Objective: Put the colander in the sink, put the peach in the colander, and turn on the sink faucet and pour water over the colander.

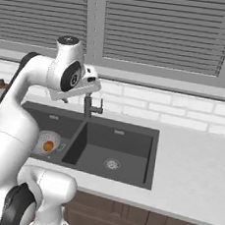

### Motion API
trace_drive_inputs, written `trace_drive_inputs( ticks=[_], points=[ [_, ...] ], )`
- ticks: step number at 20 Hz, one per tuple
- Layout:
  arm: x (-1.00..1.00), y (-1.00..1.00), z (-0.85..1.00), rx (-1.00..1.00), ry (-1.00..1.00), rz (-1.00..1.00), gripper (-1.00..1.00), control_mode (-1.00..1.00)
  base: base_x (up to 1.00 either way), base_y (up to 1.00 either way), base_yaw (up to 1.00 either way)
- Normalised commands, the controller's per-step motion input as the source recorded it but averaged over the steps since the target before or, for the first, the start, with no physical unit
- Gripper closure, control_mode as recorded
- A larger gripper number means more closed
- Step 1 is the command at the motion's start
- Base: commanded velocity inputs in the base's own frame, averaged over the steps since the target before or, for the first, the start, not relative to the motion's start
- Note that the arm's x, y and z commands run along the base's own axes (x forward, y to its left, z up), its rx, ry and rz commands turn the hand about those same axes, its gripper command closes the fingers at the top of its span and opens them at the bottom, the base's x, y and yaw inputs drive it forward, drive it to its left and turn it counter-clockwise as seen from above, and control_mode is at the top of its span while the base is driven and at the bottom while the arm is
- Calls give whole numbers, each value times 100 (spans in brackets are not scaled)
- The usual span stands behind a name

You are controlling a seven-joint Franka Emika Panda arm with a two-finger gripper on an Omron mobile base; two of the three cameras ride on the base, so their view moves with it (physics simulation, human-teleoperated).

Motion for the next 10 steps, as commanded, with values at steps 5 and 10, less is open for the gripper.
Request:
trace_drive_inputs(
  ticks=[5, 10],
  points=[
    [-6, -41, -35, -4, -58, 27, -100, -100, 0, 0, 0],
    [-3, -38, -19, 34, -30, 23, -100, -100, 0, 0, 0]
  ],
)
